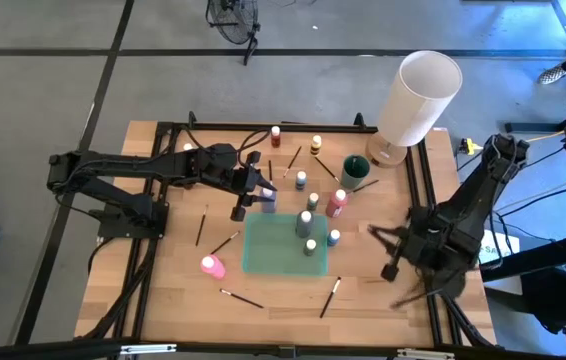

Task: Pick & Place Paint Supplies
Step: Put the black eyeshadow brush into the green cup

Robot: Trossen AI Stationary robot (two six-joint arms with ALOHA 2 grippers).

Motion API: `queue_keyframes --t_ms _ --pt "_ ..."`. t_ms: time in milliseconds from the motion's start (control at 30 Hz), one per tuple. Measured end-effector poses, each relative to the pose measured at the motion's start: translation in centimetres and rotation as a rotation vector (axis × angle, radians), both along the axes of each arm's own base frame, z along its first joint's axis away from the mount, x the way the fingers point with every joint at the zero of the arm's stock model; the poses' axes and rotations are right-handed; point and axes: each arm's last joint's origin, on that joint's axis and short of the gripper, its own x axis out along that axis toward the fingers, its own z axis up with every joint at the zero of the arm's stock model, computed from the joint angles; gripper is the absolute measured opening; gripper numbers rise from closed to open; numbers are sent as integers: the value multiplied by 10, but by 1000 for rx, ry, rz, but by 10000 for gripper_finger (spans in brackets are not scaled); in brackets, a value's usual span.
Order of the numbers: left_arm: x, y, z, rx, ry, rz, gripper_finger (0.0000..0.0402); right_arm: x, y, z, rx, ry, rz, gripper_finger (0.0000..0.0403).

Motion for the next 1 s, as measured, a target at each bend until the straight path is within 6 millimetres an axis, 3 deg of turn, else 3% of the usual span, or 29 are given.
queue_keyframes --t_ms 167,267,433,600,733,867,1000 --pt "-1 0 -1 -1 14 -1 127 22 20 33 -43 -51 403 26" --pt "-1 0 -2 -3 26 -1 127 31 23 37 -116 -98 529 26" --pt "-2 -4 -5 -7 56 -14 127 51 11 32 -136 -106 641 26" --pt "-4 -11 -19 -12 87 -44 127 83 -16 10 -97 -136 605 26" --pt "-6 -15 -27 -20 117 -53 127 93 -35 -5 -89 -160 521 26" --pt "-6 -20 -27 -36 123 -62 127 87 -49 -15 -96 -202 318 26" --pt "-5 -23 -27 -35 122 -77 127 70 -61 -26 -106 -306 243 26"
